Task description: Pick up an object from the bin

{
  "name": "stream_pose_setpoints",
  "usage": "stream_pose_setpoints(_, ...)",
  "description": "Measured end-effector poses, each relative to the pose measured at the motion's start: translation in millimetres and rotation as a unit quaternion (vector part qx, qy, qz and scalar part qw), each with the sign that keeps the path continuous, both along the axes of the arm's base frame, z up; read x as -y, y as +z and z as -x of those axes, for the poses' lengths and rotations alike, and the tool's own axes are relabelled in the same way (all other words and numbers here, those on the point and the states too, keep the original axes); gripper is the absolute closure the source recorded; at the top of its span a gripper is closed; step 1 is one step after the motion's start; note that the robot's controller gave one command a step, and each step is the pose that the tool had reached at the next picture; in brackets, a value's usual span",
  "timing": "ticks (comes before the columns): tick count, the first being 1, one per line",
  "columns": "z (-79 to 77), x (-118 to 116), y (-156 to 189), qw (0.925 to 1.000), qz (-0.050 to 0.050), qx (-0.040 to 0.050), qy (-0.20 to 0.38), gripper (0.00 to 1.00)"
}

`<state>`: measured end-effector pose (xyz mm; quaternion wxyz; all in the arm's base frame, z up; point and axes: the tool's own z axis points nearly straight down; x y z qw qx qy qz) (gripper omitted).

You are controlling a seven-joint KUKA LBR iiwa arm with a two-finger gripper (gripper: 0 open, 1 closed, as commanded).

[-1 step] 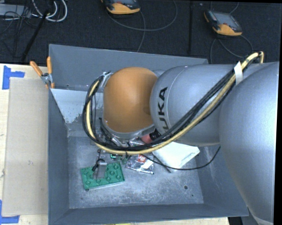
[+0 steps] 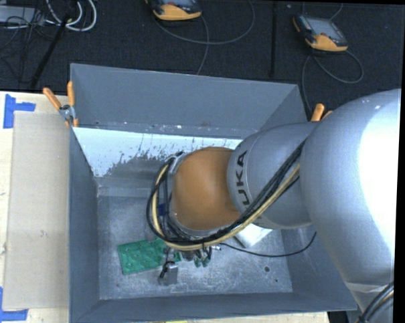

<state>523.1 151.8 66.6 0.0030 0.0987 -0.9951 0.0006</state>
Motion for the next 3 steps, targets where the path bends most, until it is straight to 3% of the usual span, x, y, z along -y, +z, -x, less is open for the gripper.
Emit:
stream_pose_setpoints(1, -9.7, 0.1, 34.4, 0.9998, -0.001, 0.0041, 0.021, 0.0)
stream_pose_setpoints(2, -29.5, 10.6, 32.8, 0.9997, -0.001, 0.0034, -0.024, 0.0)
stream_pose_setpoints(3, -37.0, 11.5, 7.0, 0.9983, -0.004, 0.0095, -0.058, 0.0)
